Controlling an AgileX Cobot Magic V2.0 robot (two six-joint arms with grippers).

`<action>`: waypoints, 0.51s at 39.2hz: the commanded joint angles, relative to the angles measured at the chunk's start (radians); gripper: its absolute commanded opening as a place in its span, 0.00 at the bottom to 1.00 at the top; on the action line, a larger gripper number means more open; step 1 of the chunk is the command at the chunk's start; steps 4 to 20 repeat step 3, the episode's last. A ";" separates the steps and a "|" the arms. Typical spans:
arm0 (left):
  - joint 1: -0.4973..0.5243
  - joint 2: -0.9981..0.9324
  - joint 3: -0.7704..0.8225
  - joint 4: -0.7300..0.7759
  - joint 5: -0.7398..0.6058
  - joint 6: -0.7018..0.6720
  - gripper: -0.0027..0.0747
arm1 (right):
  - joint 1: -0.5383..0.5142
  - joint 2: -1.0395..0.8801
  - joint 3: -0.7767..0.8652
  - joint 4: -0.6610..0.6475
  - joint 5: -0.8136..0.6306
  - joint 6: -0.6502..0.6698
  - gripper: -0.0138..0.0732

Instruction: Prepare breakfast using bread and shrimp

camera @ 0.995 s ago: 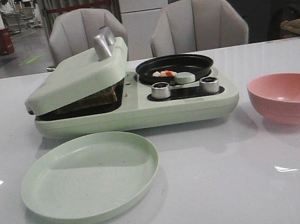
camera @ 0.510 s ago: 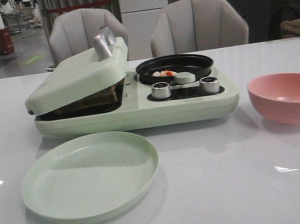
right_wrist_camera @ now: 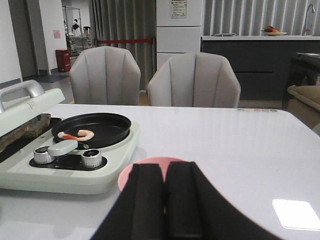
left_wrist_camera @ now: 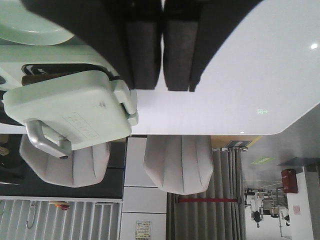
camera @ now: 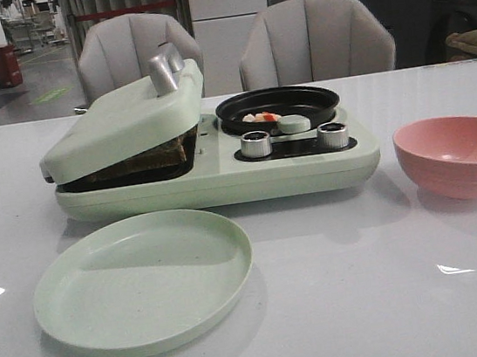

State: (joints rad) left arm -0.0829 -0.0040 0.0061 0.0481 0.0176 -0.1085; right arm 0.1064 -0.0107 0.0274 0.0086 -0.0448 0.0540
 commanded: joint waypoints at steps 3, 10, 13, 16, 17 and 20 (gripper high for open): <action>0.001 -0.016 0.022 -0.003 -0.080 -0.012 0.18 | -0.006 -0.021 -0.017 -0.014 -0.089 -0.001 0.32; 0.001 -0.016 0.022 -0.003 -0.080 -0.012 0.18 | -0.006 -0.021 -0.017 -0.014 -0.089 -0.001 0.32; 0.001 -0.016 0.022 -0.003 -0.080 -0.012 0.18 | -0.006 -0.021 -0.017 -0.014 -0.089 -0.001 0.32; 0.001 -0.016 0.022 -0.003 -0.080 -0.012 0.18 | -0.006 -0.021 -0.017 -0.014 -0.089 -0.001 0.32; 0.001 -0.016 0.022 -0.003 -0.080 -0.012 0.18 | -0.006 -0.021 -0.017 -0.014 -0.089 -0.001 0.32; 0.001 -0.016 0.022 -0.003 -0.080 -0.012 0.18 | -0.006 -0.021 -0.017 -0.014 -0.089 -0.001 0.32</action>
